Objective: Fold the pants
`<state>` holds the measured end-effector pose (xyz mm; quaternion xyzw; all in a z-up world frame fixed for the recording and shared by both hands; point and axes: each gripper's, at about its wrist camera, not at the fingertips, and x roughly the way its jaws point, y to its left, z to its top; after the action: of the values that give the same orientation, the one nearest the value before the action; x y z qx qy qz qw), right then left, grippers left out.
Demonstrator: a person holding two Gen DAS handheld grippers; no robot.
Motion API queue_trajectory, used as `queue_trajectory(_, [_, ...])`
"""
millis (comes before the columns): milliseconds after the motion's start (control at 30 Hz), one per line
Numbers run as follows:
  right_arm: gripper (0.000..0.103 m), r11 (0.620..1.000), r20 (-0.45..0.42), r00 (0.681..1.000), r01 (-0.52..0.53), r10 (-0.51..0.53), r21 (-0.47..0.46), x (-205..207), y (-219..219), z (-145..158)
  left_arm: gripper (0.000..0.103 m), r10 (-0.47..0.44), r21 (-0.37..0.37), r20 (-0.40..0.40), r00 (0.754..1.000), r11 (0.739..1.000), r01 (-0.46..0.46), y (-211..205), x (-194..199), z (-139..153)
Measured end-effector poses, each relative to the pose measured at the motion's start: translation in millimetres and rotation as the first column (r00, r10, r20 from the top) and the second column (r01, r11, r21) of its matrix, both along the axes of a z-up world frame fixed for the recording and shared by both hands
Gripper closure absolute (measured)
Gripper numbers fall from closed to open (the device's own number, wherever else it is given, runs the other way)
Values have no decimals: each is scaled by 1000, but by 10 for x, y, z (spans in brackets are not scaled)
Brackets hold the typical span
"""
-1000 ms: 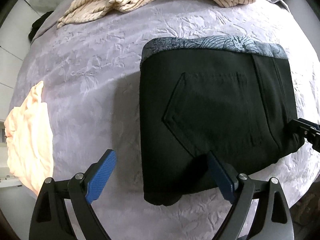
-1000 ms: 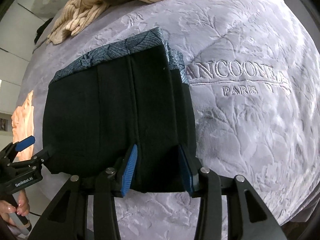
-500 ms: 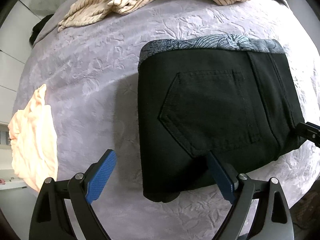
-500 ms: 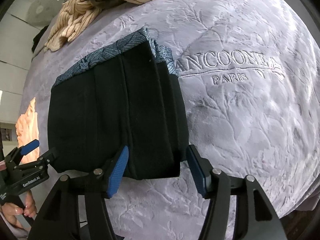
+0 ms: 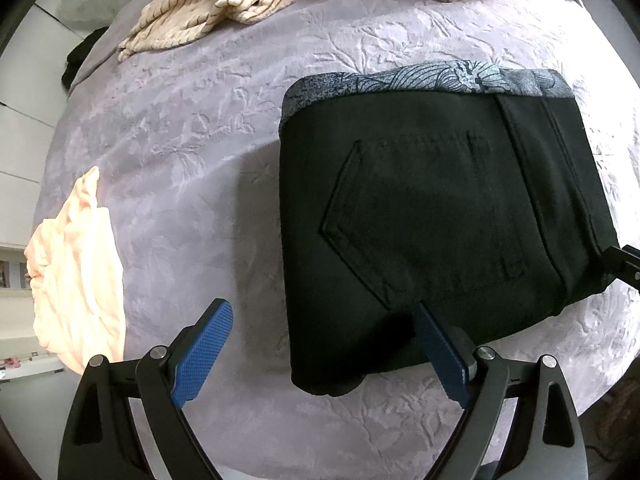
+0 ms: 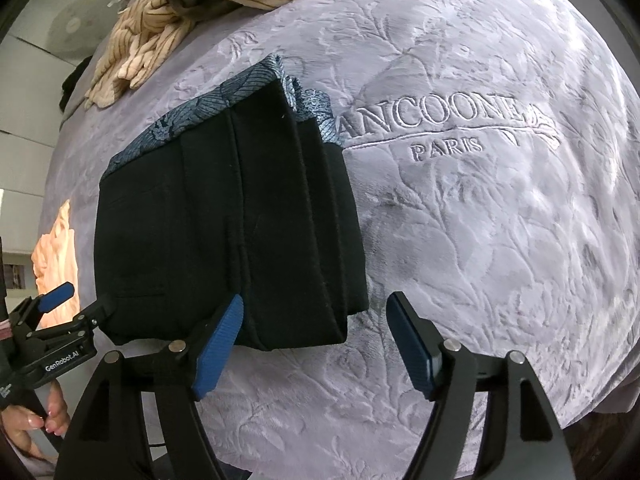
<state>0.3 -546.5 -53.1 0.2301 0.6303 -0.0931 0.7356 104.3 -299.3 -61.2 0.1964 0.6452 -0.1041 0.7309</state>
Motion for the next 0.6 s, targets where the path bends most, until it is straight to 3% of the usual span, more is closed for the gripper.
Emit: queue_trajectory(600, [25,1000,4,1000,8,-8,12,45,-104,36,10,13,-16,-9,1000,1000,-14,4,66,7])
